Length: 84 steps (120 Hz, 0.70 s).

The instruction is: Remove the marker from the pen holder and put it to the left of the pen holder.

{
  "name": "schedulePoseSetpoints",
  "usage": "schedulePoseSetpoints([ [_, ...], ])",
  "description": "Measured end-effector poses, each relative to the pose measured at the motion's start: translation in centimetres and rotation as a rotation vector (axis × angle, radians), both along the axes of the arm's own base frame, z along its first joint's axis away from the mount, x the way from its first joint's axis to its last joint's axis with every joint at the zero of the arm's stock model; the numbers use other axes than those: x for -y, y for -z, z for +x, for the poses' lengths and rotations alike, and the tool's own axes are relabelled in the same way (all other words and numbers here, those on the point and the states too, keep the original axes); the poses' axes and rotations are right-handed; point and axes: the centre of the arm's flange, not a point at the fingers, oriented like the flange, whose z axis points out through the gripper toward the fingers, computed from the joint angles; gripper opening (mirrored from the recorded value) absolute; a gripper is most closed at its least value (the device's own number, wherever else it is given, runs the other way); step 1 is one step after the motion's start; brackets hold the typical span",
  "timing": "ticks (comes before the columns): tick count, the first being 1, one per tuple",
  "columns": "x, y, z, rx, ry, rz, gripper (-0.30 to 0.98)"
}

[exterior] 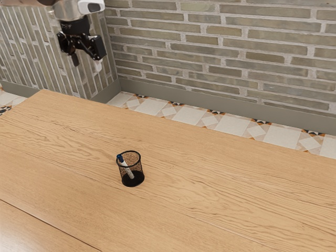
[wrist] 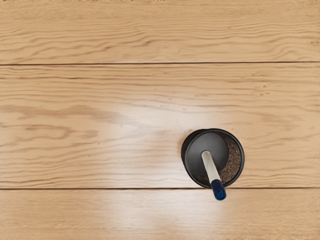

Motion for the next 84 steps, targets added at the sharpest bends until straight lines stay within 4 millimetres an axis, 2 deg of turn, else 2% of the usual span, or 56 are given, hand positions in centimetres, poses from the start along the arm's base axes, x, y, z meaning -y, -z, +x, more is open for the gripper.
schedulePoseSetpoints([
  [17, 0.5, 0.1, 0.1, -0.004, 0.024, -0.001, 0.67],
  [30, 0.3, 1.2, 0.5, -0.025, 0.029, 0.001, 0.67],
  [36, 0.4, 2.3, 1.0, -0.036, 0.033, 0.001, 0.67],
  [47, 2.3, 10.3, 1.8, -0.120, 0.068, -0.006, 0.67],
  [58, 4.2, 16.9, 2.3, -0.154, 0.092, -0.007, 0.67],
  [63, 4.9, 18.6, 2.9, -0.145, 0.093, -0.003, 0.67],
  [72, 6.6, 19.9, 3.5, -0.099, 0.104, 0.005, 0.67],
  [77, 7.4, 21.5, 2.9, -0.091, 0.112, 0.011, 0.67],
  [84, 7.0, 23.1, 1.4, -0.083, 0.095, 0.011, 0.67],
])
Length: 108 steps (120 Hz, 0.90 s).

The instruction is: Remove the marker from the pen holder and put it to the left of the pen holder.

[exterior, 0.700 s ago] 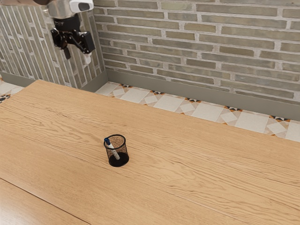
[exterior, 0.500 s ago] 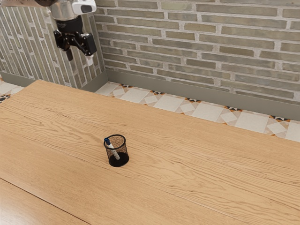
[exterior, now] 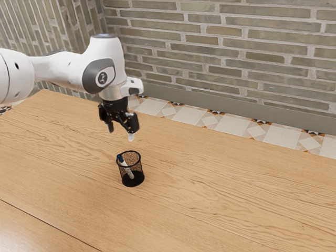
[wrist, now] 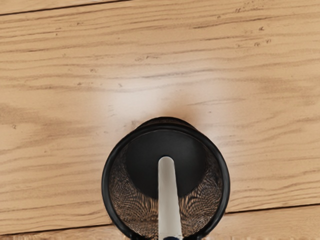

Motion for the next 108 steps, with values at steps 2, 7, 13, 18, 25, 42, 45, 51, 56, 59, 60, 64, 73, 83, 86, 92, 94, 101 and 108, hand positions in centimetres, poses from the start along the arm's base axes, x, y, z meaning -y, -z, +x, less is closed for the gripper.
schedulePoseSetpoints([
  [2, -0.2, 0.2, -0.6, 0.008, -0.005, -0.002, 0.67],
  [7, -0.6, 0.2, -1.6, 0.034, -0.012, -0.003, 0.67],
  [13, -0.8, 0.2, -1.9, 0.069, -0.013, -0.003, 0.67],
  [18, -0.9, 0.8, -2.2, 0.082, -0.012, -0.001, 0.67],
  [25, -0.9, 1.7, -2.9, 0.092, -0.008, -0.003, 0.67],
  [42, -0.9, 3.3, -5.1, 0.119, 0.000, -0.013, 0.67],
  [45, -0.9, 3.6, -5.2, 0.121, 0.000, -0.013, 0.67],
  [51, -0.9, 4.4, -5.2, 0.121, -0.001, -0.013, 0.66],
  [56, -0.9, 5.0, -5.2, 0.120, -0.001, -0.013, 0.66],
  [59, -0.9, 5.3, -5.3, 0.119, 0.000, -0.013, 0.66],
  [60, -0.8, 5.4, -5.3, 0.119, 0.000, -0.013, 0.66],
  [64, -0.7, 5.8, -5.6, 0.116, 0.003, -0.014, 0.66],
  [73, -0.4, 6.3, -5.7, 0.119, 0.011, -0.014, 0.66],
  [83, -0.2, 6.8, -5.6, 0.121, 0.015, -0.012, 0.66],
  [86, -0.2, 7.0, -5.5, 0.120, 0.016, -0.011, 0.66],
  [92, -0.2, 7.4, -5.3, 0.118, 0.016, -0.008, 0.66],
  [94, -0.3, 7.5, -5.3, 0.118, 0.016, -0.008, 0.66],
  [101, -0.4, 7.5, -5.1, 0.123, 0.016, -0.007, 0.66],
  [108, -0.4, 7.5, -5.0, 0.126, 0.018, -0.006, 0.66],
])
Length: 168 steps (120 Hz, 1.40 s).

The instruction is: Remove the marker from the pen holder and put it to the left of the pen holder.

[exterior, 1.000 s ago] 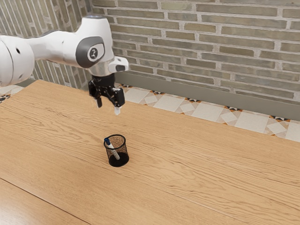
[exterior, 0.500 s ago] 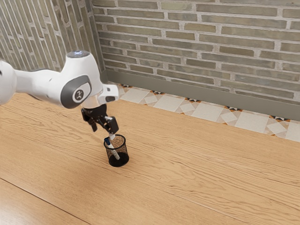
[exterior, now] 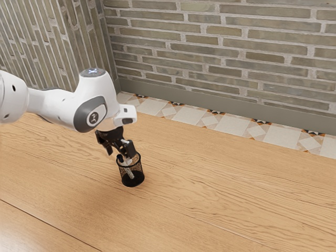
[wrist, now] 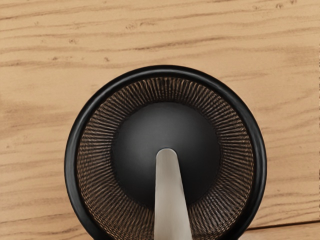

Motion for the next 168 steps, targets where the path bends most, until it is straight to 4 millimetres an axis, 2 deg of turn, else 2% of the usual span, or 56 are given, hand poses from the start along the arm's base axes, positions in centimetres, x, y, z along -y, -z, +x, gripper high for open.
schedulePoseSetpoints([
  [16, 0.2, 0.2, 0.1, 0.002, 0.007, 0.001, 0.57],
  [42, 0.1, 0.0, 0.1, 0.009, 0.011, 0.001, 0.19],
  [53, 0.1, -0.1, 0.2, 0.013, 0.014, 0.001, 0.07],
  [65, 0.1, -0.2, 0.2, 0.019, 0.016, 0.002, 0.00],
  [88, 0.3, -0.9, 0.3, 0.037, 0.015, 0.008, -0.05],
  [96, 0.2, -1.9, 0.6, 0.059, 0.011, 0.007, -0.07],
  [116, 0.1, -6.3, 0.1, 0.116, 0.000, -0.007, -0.09],
  [140, -0.1, -13.6, -2.5, 0.181, -0.002, -0.026, -0.10],
  [150, -1.7, -16.1, -3.2, 0.210, -0.019, -0.013, -0.10],
  [156, -3.4, -16.4, -3.2, 0.221, -0.032, 0.012, -0.10],
  [168, -6.1, -12.8, -2.2, 0.239, -0.040, 0.055, -0.10],
])
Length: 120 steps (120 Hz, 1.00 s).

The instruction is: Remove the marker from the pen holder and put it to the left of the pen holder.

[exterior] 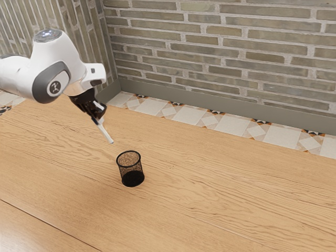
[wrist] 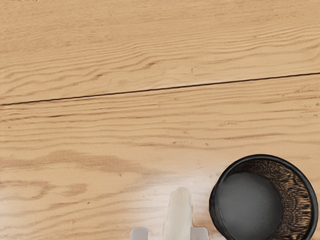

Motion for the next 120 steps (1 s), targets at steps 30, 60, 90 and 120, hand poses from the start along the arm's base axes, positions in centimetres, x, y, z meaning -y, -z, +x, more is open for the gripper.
schedulePoseSetpoints([
  [30, -2.9, 4.3, 3.2, 0.230, 0.076, 0.093, -0.09],
  [60, -3.1, 9.6, 4.0, 0.419, 0.268, 0.233, -0.09],
  [90, -4.0, 10.3, 4.0, 0.536, 0.398, 0.365, -0.08],
  [120, -4.5, 13.5, 3.7, 0.479, 0.486, 0.426, -0.07],
])
